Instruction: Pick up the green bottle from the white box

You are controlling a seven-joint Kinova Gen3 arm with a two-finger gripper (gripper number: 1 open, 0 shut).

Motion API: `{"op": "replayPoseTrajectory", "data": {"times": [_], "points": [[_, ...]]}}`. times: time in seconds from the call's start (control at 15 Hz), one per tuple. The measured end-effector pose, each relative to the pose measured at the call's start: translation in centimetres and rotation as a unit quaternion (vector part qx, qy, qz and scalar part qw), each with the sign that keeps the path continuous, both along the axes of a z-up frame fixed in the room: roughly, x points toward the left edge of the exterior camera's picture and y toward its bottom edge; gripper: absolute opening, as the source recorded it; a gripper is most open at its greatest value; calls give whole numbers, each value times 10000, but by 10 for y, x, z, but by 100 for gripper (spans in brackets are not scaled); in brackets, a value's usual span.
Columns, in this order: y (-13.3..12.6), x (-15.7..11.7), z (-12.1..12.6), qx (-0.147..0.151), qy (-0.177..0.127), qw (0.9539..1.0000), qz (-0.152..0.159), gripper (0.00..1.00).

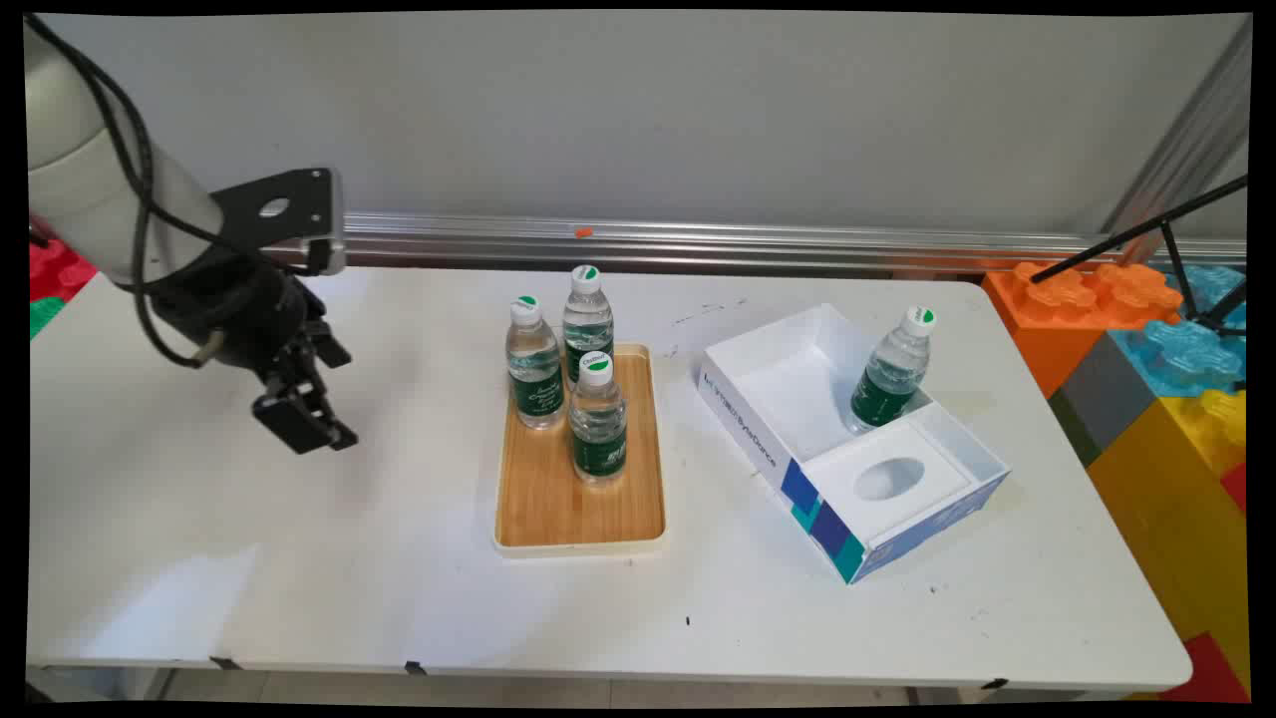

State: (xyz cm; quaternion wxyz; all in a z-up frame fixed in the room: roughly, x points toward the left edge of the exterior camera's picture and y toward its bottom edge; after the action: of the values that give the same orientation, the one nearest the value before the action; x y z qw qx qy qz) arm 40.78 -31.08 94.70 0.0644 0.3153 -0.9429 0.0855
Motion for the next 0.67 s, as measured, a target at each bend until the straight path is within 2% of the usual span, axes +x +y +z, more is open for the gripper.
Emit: {"op": "replayPoseTrajectory", "data": {"times": [0.27, 0.47, 0.67], "points": [[-15, -34, 8, -281, 486, 9984, 44, 100], [-31, -67, 21, -648, 925, 9936, -67, 100], [-47, -97, 34, -1028, 1342, 9854, -195, 100]]}}
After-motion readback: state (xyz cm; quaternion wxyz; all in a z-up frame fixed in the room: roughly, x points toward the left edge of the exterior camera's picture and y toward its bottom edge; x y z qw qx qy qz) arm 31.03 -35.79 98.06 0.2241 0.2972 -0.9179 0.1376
